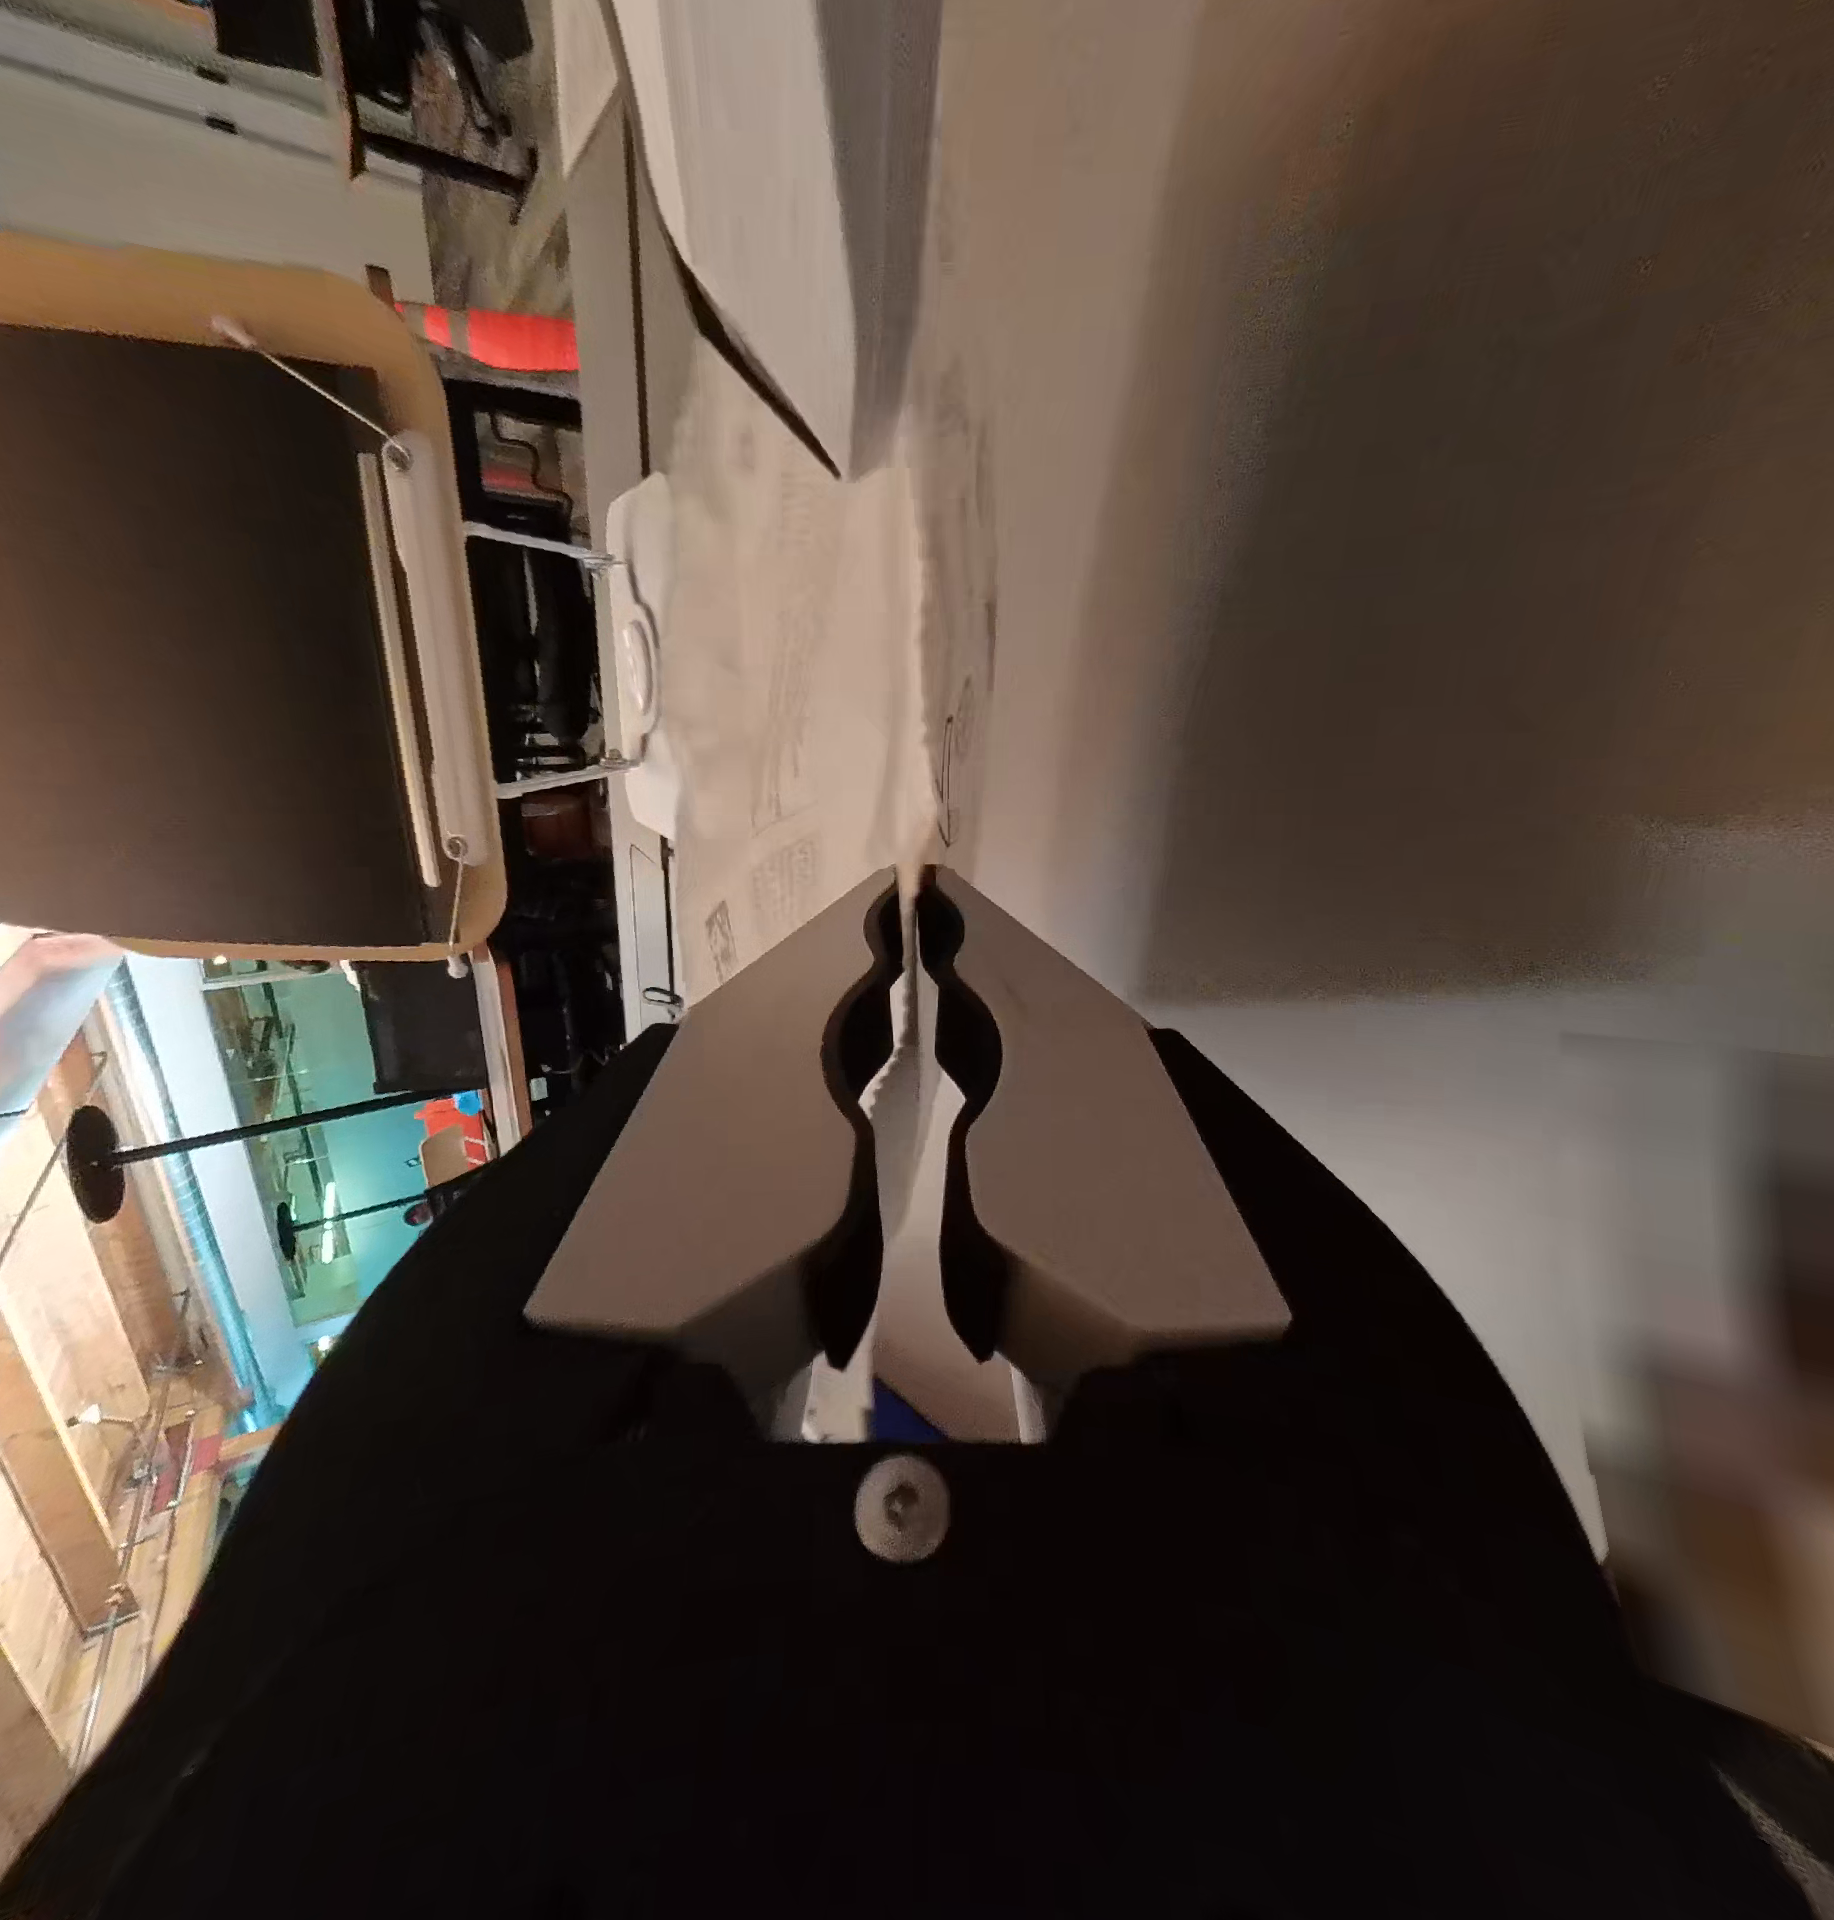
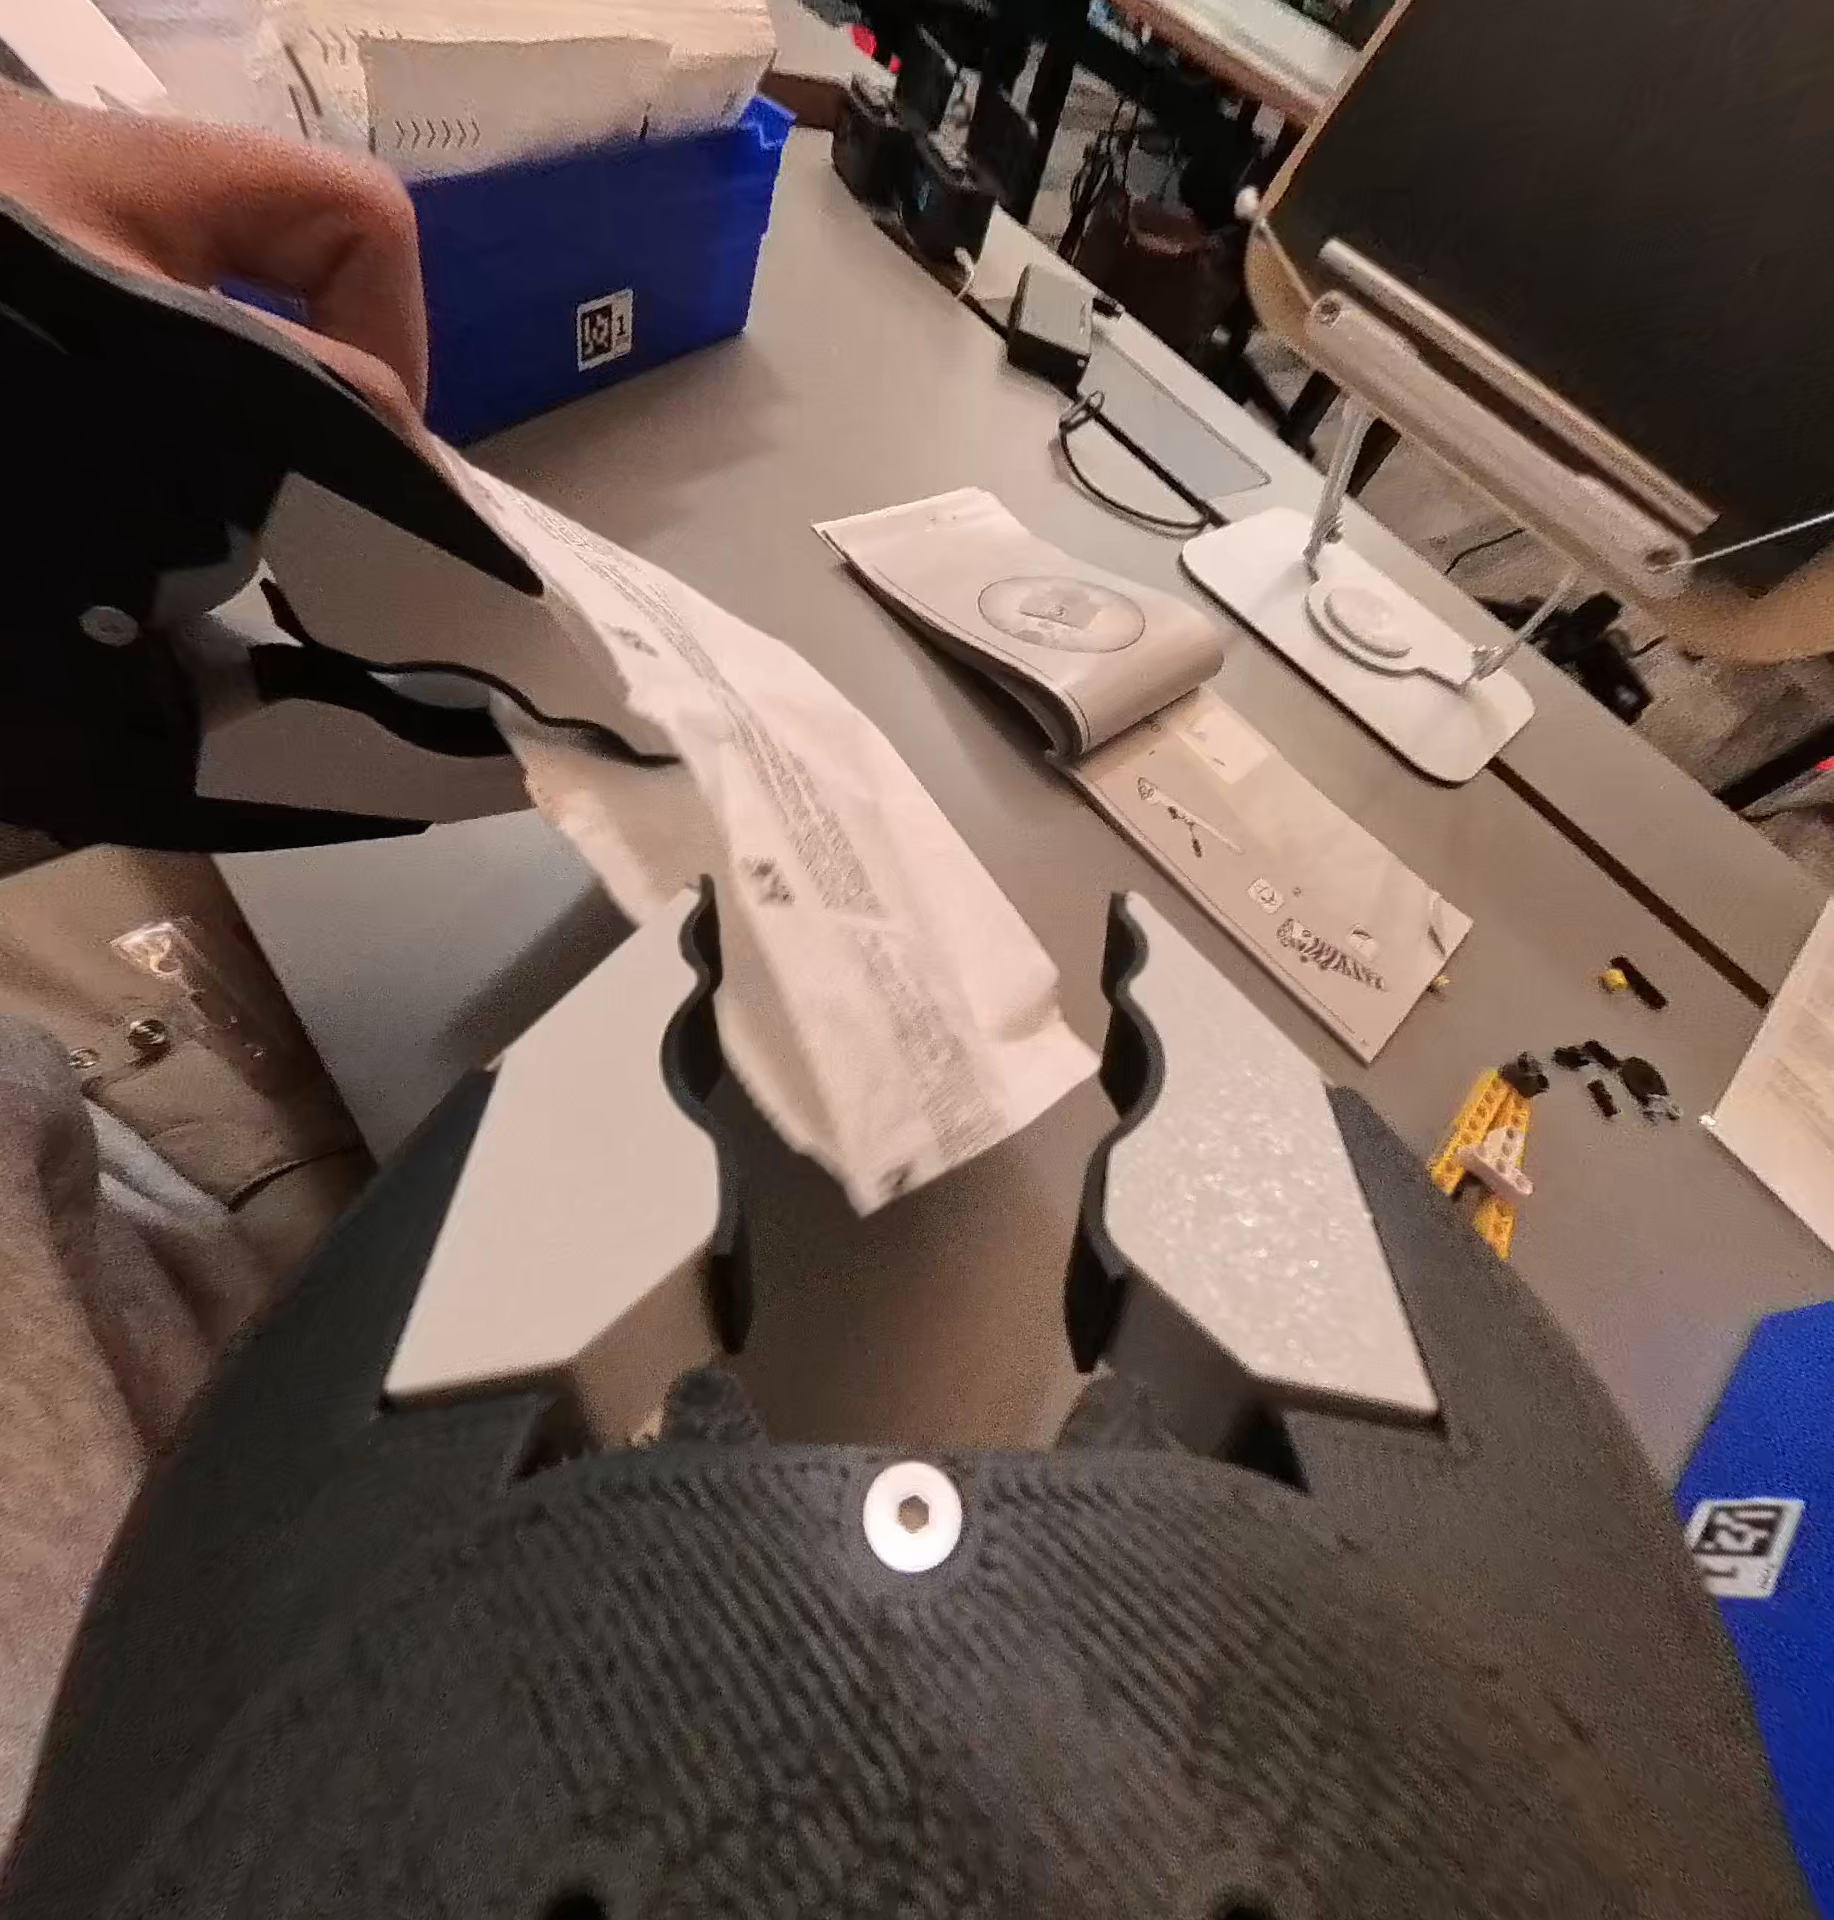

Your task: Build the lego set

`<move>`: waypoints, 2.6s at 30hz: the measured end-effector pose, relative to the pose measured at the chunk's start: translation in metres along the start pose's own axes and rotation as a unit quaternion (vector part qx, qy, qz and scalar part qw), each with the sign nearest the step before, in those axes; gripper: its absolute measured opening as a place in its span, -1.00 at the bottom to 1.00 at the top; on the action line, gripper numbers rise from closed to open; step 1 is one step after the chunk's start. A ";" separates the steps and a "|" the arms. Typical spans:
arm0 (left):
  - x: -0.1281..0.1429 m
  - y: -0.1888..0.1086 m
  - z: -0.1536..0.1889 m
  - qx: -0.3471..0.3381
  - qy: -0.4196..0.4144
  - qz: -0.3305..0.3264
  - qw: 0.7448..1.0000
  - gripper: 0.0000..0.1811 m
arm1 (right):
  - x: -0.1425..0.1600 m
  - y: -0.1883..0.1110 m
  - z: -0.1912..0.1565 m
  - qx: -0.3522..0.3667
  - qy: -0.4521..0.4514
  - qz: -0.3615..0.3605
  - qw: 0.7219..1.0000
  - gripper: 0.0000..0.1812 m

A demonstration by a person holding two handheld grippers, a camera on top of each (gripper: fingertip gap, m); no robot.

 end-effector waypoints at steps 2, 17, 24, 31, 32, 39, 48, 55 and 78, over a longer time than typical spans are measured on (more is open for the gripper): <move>-0.002 -0.001 -0.005 0.002 0.013 0.005 1.000 -1.00 | -0.005 0.003 -0.004 -0.016 0.001 0.000 1.000 -0.20; 0.002 0.001 -0.001 -0.035 0.083 0.002 0.996 -1.00 | -0.014 0.024 -0.024 -0.023 -0.109 -0.035 0.993 -0.44; 0.000 0.000 0.004 -0.035 0.094 0.013 0.995 -1.00 | -0.017 0.026 -0.029 -0.017 -0.135 -0.055 0.989 -0.46; -0.001 -0.005 0.009 -0.040 0.093 0.019 0.995 -1.00 | -0.038 0.007 -0.030 -0.027 -0.110 -0.011 0.993 -0.46; -0.003 -0.007 0.008 -0.044 0.091 0.023 0.995 -1.00 | -0.031 0.013 -0.033 -0.021 -0.135 -0.037 0.990 -0.43; -0.016 -0.021 0.013 -0.058 0.103 0.059 0.991 -1.00 | -0.017 0.033 -0.037 0.044 -0.199 -0.065 0.977 -0.49; -0.021 -0.028 0.031 -0.062 0.154 0.092 0.982 -1.00 | 0.008 0.053 -0.049 0.047 -0.331 -0.165 0.928 -0.83; -0.027 -0.038 0.060 0.036 0.145 0.134 0.980 -1.00 | 0.005 0.061 -0.033 0.023 -0.341 -0.194 0.920 -1.00; 0.040 -0.021 -0.009 -0.016 -0.080 0.127 0.989 -1.00 | -0.044 0.010 0.009 -0.130 -0.040 0.053 0.989 -0.08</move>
Point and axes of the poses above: each gripper's, where its closed fingertips meet, y out along the fingers, x out of its underside, z = x × y across the jaws, the point moved 8 cm from there along -y, back along the fingers, and after that the axes turned 7 degrees about z, right-handed, at the moved point
